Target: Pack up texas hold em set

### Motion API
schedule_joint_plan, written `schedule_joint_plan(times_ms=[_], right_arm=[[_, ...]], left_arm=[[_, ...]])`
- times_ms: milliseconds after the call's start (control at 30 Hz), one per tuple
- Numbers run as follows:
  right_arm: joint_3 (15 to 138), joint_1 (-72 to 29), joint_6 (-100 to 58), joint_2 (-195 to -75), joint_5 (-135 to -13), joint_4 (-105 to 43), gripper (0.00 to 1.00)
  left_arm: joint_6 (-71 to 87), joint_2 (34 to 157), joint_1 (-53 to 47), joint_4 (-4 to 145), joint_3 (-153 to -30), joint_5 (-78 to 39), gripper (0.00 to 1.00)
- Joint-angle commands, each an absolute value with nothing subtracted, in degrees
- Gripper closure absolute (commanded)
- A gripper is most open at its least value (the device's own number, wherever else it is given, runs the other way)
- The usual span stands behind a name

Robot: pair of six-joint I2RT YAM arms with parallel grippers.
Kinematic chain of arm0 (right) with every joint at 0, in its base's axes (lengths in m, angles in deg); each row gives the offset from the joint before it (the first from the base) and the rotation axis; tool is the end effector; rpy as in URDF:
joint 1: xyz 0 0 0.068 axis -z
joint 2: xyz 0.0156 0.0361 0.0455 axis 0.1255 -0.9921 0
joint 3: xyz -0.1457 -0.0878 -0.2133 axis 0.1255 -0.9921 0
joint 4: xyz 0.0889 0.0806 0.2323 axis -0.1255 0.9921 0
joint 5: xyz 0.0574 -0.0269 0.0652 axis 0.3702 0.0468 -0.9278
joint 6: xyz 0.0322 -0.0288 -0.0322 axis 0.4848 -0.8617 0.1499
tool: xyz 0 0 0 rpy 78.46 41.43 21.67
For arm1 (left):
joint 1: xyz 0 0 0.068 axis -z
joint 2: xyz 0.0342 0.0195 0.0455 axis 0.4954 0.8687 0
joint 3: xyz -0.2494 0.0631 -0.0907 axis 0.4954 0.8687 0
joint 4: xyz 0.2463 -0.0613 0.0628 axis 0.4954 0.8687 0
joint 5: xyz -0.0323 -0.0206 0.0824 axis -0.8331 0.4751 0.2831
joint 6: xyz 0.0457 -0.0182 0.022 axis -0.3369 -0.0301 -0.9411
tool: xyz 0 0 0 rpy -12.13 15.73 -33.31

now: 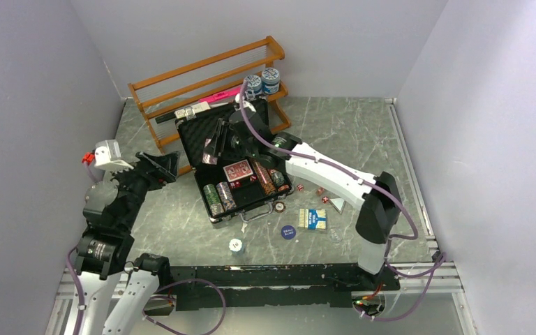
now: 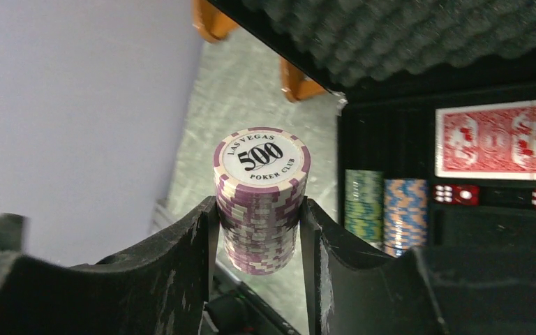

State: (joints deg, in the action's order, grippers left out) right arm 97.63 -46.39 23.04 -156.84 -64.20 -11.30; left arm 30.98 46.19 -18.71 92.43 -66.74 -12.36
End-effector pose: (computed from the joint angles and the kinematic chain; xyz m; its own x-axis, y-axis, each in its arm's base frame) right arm 0.2548 0.3433 0.3573 -0.7726 0.2573 -0.5804 -0.2943 0.6650 0.6864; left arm 0.0972 -0.0197 0.3773 -0.0963 -0.5585 -0.8239 0.1906 0.8020 -0.5660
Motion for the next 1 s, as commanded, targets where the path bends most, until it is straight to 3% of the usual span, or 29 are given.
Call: schedule_joint_plan(times_ms=[0,167,367,667,967], right_arm=[[100.6,-46.2,16.3,-159.4,-65.5,-8.3,0.83],[99.0,-46.3,16.2,-163.0,-68.1,-11.1,0.86],[99.9,-46.5,15.7,-167.8,-66.4,-15.5,0.86],[107.6,-47.0,14.0,-176.2,-62.5,-13.1,0.86],[107.1,-47.0,12.4,-178.6,-59.5,-15.8,0.86]], left_arm=[[31.2,46.7,-18.6,104.2,-70.7,4.9,0.15],[39.7,48.6,-18.6,114.0,-71.7,13.5,0.15],[41.1,49.8,-18.6,109.9,-68.9,4.1,0.22],[40.9,51.7,-18.6,106.2,-67.9,1.6,0.21],[37.0,52.6,-18.6,104.7,-68.0,-1.8,0.2]])
